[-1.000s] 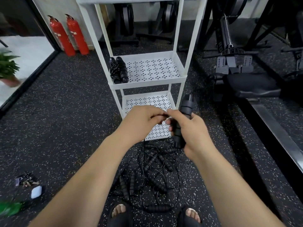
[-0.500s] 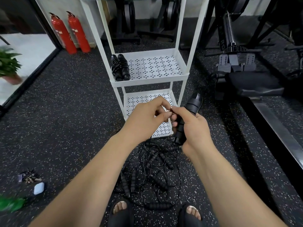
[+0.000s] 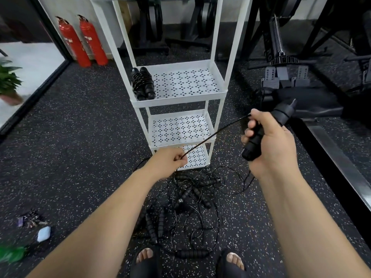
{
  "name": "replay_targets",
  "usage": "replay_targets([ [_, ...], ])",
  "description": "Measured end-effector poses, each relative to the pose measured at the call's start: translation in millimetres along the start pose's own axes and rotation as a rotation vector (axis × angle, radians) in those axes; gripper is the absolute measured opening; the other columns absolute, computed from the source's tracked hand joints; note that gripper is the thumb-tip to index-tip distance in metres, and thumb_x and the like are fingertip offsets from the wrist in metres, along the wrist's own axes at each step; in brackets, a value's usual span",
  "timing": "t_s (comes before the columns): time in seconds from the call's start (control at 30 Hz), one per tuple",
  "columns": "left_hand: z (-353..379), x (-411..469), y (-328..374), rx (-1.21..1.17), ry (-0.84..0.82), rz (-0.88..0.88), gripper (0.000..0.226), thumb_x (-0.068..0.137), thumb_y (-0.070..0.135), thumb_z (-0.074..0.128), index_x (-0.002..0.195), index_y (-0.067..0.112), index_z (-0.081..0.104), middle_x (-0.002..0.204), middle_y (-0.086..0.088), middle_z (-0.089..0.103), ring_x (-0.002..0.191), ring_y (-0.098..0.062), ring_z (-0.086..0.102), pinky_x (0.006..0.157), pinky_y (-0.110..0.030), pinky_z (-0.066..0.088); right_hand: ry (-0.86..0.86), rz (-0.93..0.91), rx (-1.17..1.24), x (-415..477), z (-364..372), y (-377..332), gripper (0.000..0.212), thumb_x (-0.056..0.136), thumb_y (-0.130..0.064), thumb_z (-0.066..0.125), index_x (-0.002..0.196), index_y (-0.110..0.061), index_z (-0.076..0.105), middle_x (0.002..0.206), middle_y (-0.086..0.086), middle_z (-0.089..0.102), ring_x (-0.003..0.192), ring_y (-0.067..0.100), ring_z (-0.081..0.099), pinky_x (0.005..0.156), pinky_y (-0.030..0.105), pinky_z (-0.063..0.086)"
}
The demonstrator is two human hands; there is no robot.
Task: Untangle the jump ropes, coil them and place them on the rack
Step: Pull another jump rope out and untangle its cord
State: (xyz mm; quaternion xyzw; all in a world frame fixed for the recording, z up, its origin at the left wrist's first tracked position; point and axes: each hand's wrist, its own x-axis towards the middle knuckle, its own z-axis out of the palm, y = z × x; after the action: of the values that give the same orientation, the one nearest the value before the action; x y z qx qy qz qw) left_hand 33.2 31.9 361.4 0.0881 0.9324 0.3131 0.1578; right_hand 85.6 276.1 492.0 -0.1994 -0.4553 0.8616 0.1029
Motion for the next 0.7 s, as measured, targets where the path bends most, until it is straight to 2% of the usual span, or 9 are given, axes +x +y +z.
replay_targets([
  [0.2,9,5,-27,0.075,-0.012,-0.080,0.008,0.104,0.035,0.068,0.099,0.030,0.072,0.093,0.004,0.072,0.085,-0.022,0.066,0.079,-0.035,0.054,0.011,-0.053,0.026,7,-9,-8,0.018,0.098,-0.013,0.074,0.106,-0.009,0.059,0.069,-0.003,0.059,0.054,0.009,0.047,0.052,0.023,0.039],
  [0.3,3,4,-31,0.050,0.019,-0.090,0.013,0.105,0.037,0.067,0.109,0.029,0.077,0.095,0.005,0.075,0.073,-0.014,0.061,0.069,-0.031,0.048,0.005,-0.044,0.028,8,-10,-9,0.018,0.098,-0.017,0.075,0.107,-0.010,0.061,0.071,-0.003,0.060,0.055,0.009,0.047,0.053,0.022,0.039],
  [0.4,-5,6,-26,0.013,0.058,-0.072,0.012,0.104,0.038,0.068,0.108,0.034,0.079,0.099,0.011,0.078,0.074,-0.017,0.068,0.073,-0.033,0.057,-0.015,-0.001,0.013,7,-8,-7,0.013,0.097,-0.017,0.076,0.106,-0.012,0.068,0.072,-0.001,0.064,0.055,0.010,0.049,0.052,0.022,0.041],
  [0.47,-11,5,-17,-0.034,0.079,-0.055,0.011,0.105,0.036,0.067,0.106,0.038,0.078,0.099,0.014,0.078,0.055,-0.010,0.059,0.058,-0.029,0.054,-0.038,0.030,-0.043,6,-6,-3,0.018,0.096,-0.016,0.077,0.111,-0.011,0.067,0.075,0.001,0.068,0.056,0.011,0.050,0.052,0.022,0.043],
  [0.53,-19,3,-4,-0.052,0.105,-0.024,0.012,0.106,0.034,0.066,0.106,0.034,0.078,0.092,0.012,0.078,0.040,-0.002,0.043,0.044,-0.017,0.038,-0.070,0.051,-0.134,6,-5,2,0.022,0.095,-0.015,0.078,0.113,-0.009,0.066,0.079,0.005,0.073,0.057,0.012,0.052,0.052,0.023,0.045],
  [0.6,-29,-1,10,-0.076,0.136,0.023,0.014,0.106,0.036,0.065,0.106,0.032,0.079,0.084,0.007,0.076,0.038,-0.002,0.038,0.042,-0.015,0.032,-0.102,0.083,-0.197,5,-4,7,0.022,0.094,-0.014,0.078,0.112,-0.008,0.067,0.082,0.008,0.075,0.059,0.014,0.054,0.054,0.024,0.045],
  [0.67,-38,-7,25,-0.104,0.168,0.067,0.015,0.106,0.037,0.065,0.107,0.033,0.079,0.086,0.003,0.077,0.040,-0.003,0.037,0.043,-0.017,0.034,-0.135,0.118,-0.227,3,-3,14,0.022,0.094,-0.013,0.078,0.112,-0.008,0.067,0.082,0.008,0.074,0.060,0.014,0.055,0.054,0.025,0.045],
  [0.7,-43,-11,32,-0.124,0.189,0.080,0.015,0.106,0.037,0.065,0.109,0.034,0.079,0.089,0.006,0.078,0.040,-0.003,0.038,0.043,-0.019,0.035,-0.145,0.134,-0.238,2,-3,18,0.023,0.093,-0.013,0.079,0.112,-0.008,0.066,0.082,0.008,0.074,0.061,0.014,0.055,0.054,0.025,0.045],
])
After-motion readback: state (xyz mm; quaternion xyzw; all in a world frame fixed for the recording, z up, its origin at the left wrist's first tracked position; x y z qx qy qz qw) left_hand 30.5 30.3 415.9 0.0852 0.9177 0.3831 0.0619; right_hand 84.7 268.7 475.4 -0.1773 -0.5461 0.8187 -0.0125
